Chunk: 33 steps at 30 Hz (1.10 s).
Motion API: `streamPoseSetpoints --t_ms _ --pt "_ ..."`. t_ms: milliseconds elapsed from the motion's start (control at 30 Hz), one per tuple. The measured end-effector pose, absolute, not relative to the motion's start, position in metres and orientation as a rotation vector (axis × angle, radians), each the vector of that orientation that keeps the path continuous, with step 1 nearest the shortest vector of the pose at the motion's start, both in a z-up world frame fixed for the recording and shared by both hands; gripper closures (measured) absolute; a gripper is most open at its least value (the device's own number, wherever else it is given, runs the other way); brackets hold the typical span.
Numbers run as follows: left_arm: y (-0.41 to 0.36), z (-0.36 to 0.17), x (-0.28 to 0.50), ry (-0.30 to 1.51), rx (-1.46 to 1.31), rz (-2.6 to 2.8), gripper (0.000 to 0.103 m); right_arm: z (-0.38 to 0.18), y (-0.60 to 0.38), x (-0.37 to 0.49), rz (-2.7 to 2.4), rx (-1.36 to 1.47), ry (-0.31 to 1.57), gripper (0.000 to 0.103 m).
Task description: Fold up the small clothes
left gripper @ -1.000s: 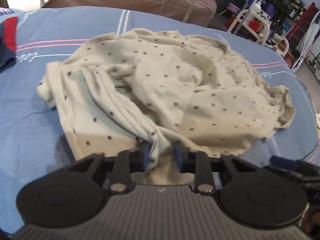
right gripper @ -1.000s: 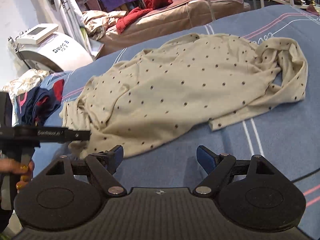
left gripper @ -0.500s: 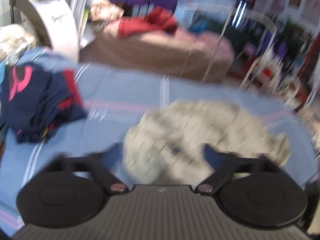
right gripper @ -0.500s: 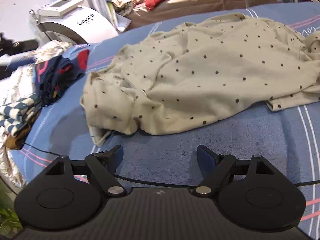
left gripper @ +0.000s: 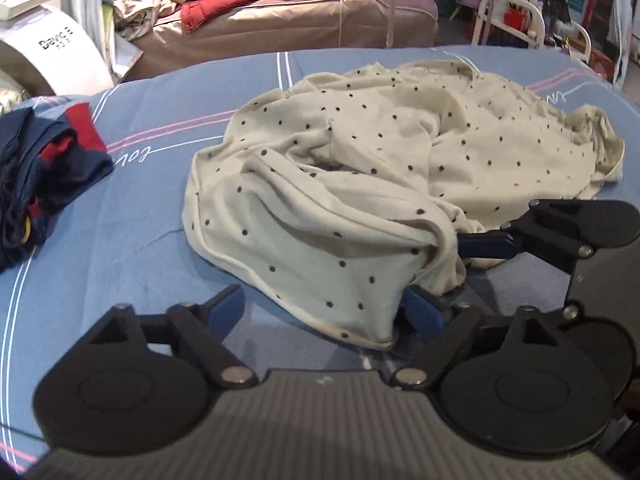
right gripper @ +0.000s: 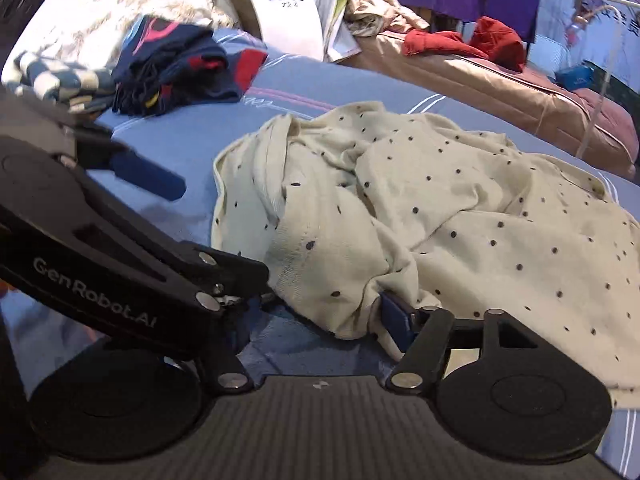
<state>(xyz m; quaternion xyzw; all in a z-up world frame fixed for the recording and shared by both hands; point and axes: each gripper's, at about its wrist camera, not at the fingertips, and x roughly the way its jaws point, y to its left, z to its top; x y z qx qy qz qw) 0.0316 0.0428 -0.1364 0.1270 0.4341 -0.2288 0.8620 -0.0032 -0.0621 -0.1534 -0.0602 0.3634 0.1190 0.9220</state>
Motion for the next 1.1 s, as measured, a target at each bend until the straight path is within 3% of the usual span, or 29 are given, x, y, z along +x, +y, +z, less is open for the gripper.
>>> streamPoseSetpoints --t_ms 33,67,100,167,233,300,333,467,600,667,733,767,800,833,900,967,1100 --pt "0.043 -0.138 0.036 0.922 0.254 -0.484 0.032 -0.155 -0.065 -0.001 0.219 -0.137 0.748 0.037" --pt "0.042 -0.14 0.04 0.931 0.247 -0.492 0.035 -0.154 -0.07 -0.001 0.195 -0.149 0.748 0.074" --pt "0.041 -0.142 0.043 0.933 0.248 -0.5 0.039 -0.15 -0.077 -0.002 0.183 -0.135 0.74 0.086" --pt "0.037 -0.147 0.048 0.938 0.25 -0.506 0.051 -0.139 -0.099 -0.007 0.16 -0.052 0.73 0.087" --pt "0.032 -0.152 0.052 0.947 0.254 -0.516 0.072 -0.118 -0.13 -0.021 0.138 0.074 0.675 0.088" --pt "0.034 -0.151 0.057 0.941 0.241 -0.499 0.079 -0.084 -0.162 -0.041 0.134 0.178 0.589 0.089" --pt "0.039 -0.147 0.06 0.922 0.229 -0.466 0.087 -0.066 -0.175 -0.05 0.095 0.18 0.572 0.089" --pt "0.071 -0.115 0.078 0.8 0.263 -0.286 0.088 -0.005 -0.222 -0.087 0.035 0.229 0.518 0.089" --pt "0.114 -0.094 0.098 0.778 0.273 -0.07 0.087 0.014 -0.229 -0.103 0.235 0.221 0.59 0.088" --pt "0.125 -0.087 0.096 0.783 0.243 -0.042 0.069 0.003 -0.223 -0.105 0.298 0.245 0.644 0.085" --pt "0.122 -0.082 0.083 0.795 0.195 -0.131 0.018 -0.015 -0.216 -0.103 0.209 0.209 0.713 0.081" --pt "0.117 -0.082 0.073 0.802 0.17 -0.193 0.011 -0.024 -0.213 -0.102 0.141 0.159 0.746 0.066" --pt "0.109 -0.083 0.061 0.811 0.148 -0.273 0.007 -0.033 -0.208 -0.102 0.051 0.082 0.765 0.056" --pt "0.097 -0.085 0.051 0.827 0.127 -0.359 0.006 -0.04 -0.204 -0.104 -0.032 0.0 0.775 0.053" --pt "0.069 -0.094 0.032 0.891 0.085 -0.531 0.002 -0.049 -0.198 -0.105 -0.112 -0.085 0.782 0.027" --pt "0.04 -0.105 0.017 0.934 0.063 -0.659 0.002 -0.051 -0.201 -0.109 -0.106 -0.064 0.772 0.01" --pt "-0.009 -0.12 -0.004 0.943 0.139 -0.785 0.002 -0.051 -0.214 -0.117 -0.139 -0.029 0.762 0.0"
